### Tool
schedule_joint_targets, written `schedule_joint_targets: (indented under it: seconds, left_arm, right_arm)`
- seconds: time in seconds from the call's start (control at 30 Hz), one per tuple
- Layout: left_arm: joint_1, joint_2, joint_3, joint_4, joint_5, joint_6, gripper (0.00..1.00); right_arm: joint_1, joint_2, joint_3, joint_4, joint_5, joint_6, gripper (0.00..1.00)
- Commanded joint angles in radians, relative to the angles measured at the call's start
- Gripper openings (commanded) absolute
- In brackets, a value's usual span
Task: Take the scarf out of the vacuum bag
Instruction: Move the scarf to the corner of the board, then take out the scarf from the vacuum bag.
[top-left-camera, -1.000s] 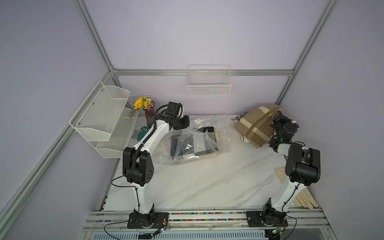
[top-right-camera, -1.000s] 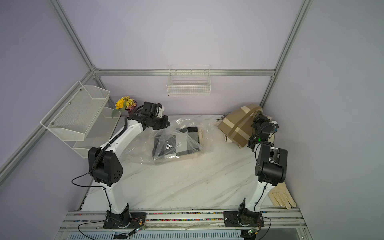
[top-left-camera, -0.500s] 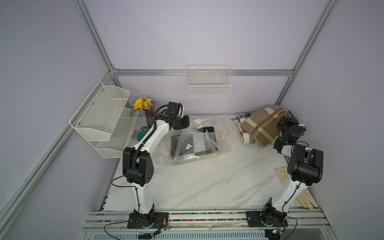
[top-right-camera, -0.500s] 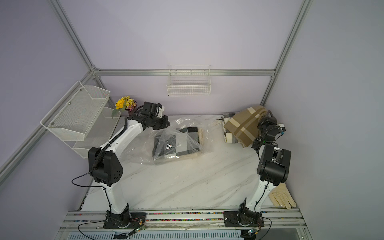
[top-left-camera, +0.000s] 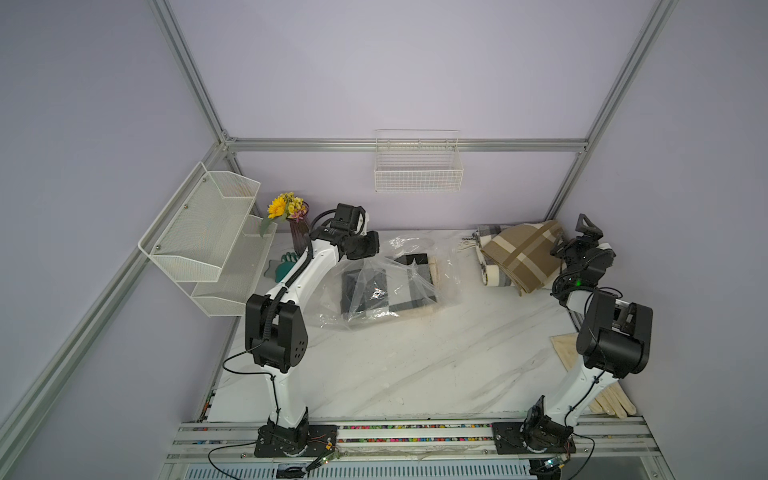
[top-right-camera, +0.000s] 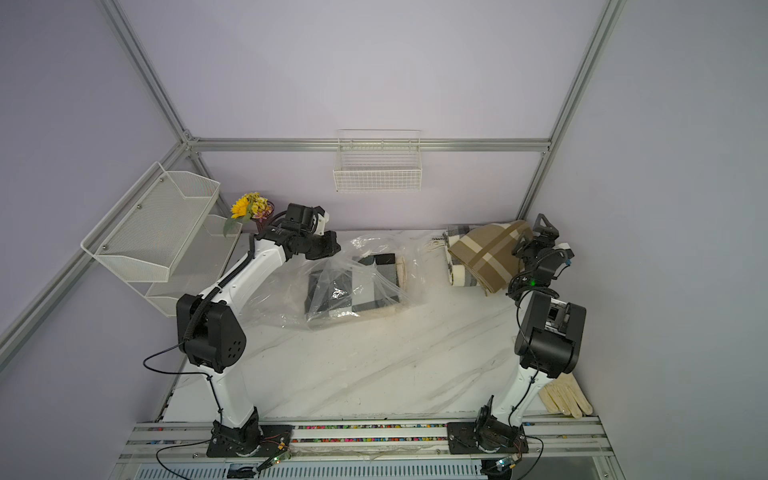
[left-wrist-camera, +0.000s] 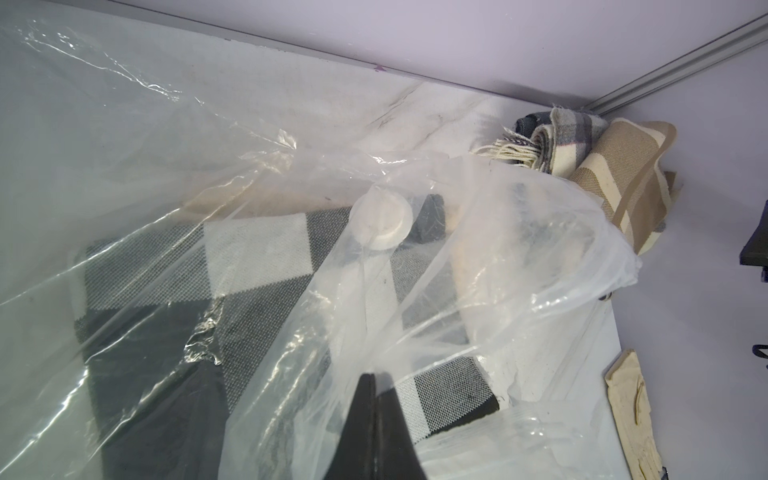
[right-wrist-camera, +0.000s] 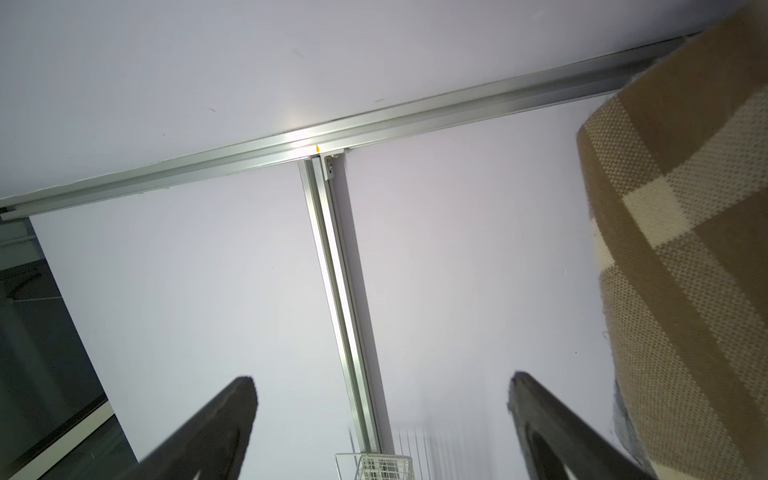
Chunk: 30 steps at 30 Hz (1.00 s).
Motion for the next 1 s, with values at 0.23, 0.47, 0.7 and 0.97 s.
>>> schedule_joint_targets:
  seconds: [0.23,0.47,0.7,0.97]
  left_arm:
    - [-0.049,-0.138,-0.056,0.048,0.049,0.128,0.00]
    - [-0.098,-0.184,-0.101,0.061,0.077,0.179,0.00]
    - [-0.144,-0.218,-0.117,0.035,0.022,0.233,0.00]
    - [-0.209,-0.223,-0.094,-0.035,-0.071,0.308,0.00]
  right_arm:
    - [0.034,-0.421,-0.180,-0.418,-0.106,-0.324,0.97]
    - [0.308,-0.584,-0.205,-0.671,-0.079,-0.565,0.97]
    - [0.583,-0.567,-0.224,-0.744,-0.060,-0.668,0.92]
    - [0.698,-0.356,-0.131,-0.919,-0.200,-0.749,0.85]
